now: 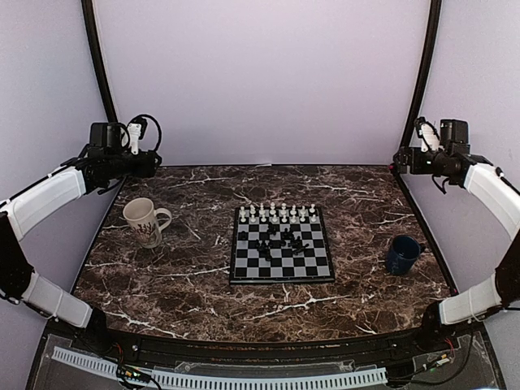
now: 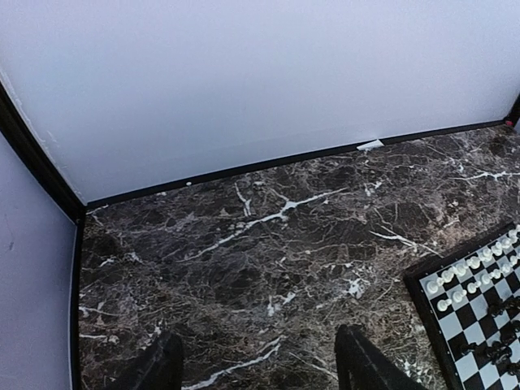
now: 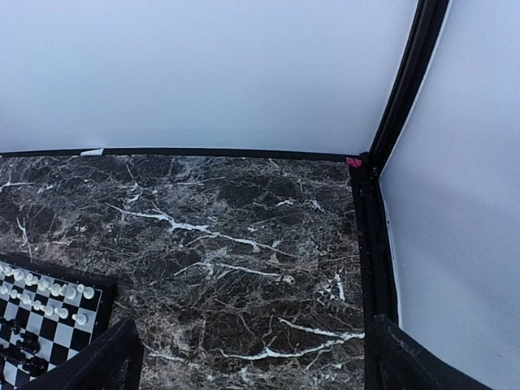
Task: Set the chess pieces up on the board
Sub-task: Move the chessboard to the center of the board.
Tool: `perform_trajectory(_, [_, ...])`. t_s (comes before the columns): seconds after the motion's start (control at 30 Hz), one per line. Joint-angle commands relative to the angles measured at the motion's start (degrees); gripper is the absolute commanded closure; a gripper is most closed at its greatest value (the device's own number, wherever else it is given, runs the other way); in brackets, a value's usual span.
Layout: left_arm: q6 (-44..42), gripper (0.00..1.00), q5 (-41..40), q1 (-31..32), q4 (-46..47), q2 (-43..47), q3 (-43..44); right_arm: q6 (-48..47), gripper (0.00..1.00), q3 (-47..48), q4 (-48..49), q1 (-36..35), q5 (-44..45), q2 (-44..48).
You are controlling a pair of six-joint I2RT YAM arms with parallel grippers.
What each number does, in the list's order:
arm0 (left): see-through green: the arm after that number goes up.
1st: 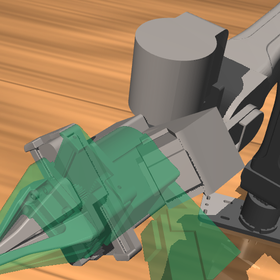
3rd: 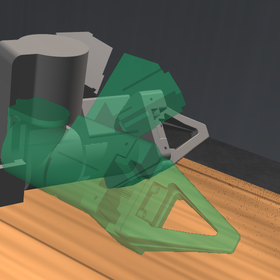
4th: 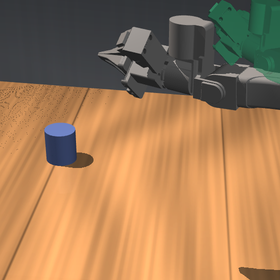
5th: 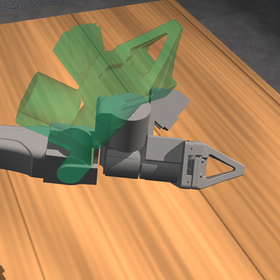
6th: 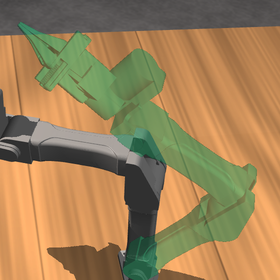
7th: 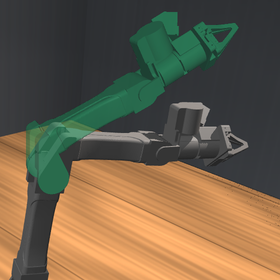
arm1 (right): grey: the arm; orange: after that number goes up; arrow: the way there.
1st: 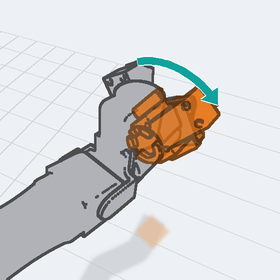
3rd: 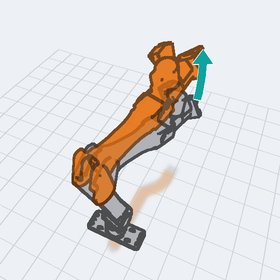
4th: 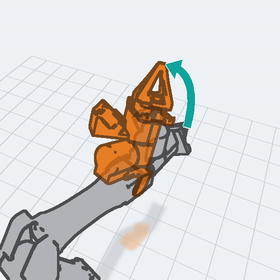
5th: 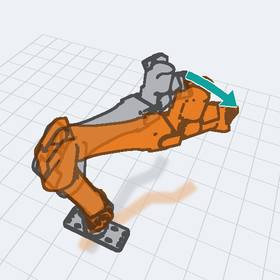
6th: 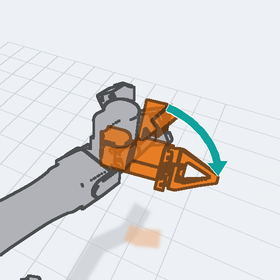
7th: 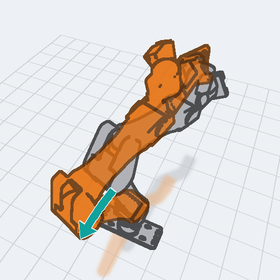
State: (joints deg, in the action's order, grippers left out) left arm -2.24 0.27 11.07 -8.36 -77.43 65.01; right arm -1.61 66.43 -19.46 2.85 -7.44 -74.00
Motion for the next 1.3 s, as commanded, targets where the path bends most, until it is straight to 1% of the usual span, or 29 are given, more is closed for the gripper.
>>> perform_trajectory(0.0, [2.43,0.36,7.59,0.45,-1.41,-1.60,1.32,-1.67,0.03,-2.30,4.22,1.31,-6.10,0.83])
perform_trajectory(0.07, [2.98,0.37,9.14,1.40,-2.43,-2.84,2.11,-3.27,0.06,-2.33,3.24,1.35,-10.15,0.11])
perform_trajectory(0.23, [4.89,0.40,11.42,5.18,-5.31,-7.34,4.62,-6.07,0.15,-1.28,0.12,-1.43,-15.49,-3.03])
perform_trajectory(0.37, [8.75,0.42,12.78,8.74,-5.88,-11.47,5.94,-7.40,0.23,0.77,-2.06,-4.19,-20.11,-6.74])
perform_trajectory(0.47, [12.55,0.45,12.61,10.85,-7.57,-14.86,7.59,-8.14,0.29,2.34,-4.20,-6.83,-21.69,-10.25])
perform_trajectory(0.53, [15.23,0.49,13.07,11.56,-8.48,-16.84,8.29,-8.43,0.32,2.90,-5.23,-8.59,-21.95,-12.62])
perform_trajectory(0.6, [16.83,0.56,14.81,11.93,-8.87,-18.81,8.60,-8.82,0.36,3.40,-6.43,-10.31,-22.25,-15.15])
perform_trajectory(0.7, [19.31,0.60,15.62,12.17,-10.39,-21.73,9.47,-8.53,0.41,4.48,-8.19,-12.81,-22.73,-19.02])
perform_trajectory(0.83, [21.91,0.61,16.52,12.22,-11.12,-24.23,9.30,-7.88,0.48,5.55,-9.76,-14.98,-22.92,-22.88])
perform_trajectory(0.93, [23.02,0.61,18.54,12.40,-9.79,-26.55,9.05,-8.31,0.51,4.55,-10.26,-15.56,-22.91,-24.38])
perform_trajectory(1.03, [23.64,0.61,19.99,12.96,-11.50,-29.85,11.63,-9.25,0.55,3.88,-11.43,-15.61,-22.39,-25.31])
perform_trajectory(1.13, [24.95,0.61,21.52,13.96,-13.63,-31.54,13.83,-10.36,0.55,3.18,-11.73,-15.67,-22.09,-25.46])
perform_trajectory(1.27, [26.77,0.59,21.04,14.95,-14.97,-32.28,14.61,-10.47,0.55,2.74,-12.68,-15.64,-23.41,-26.21])
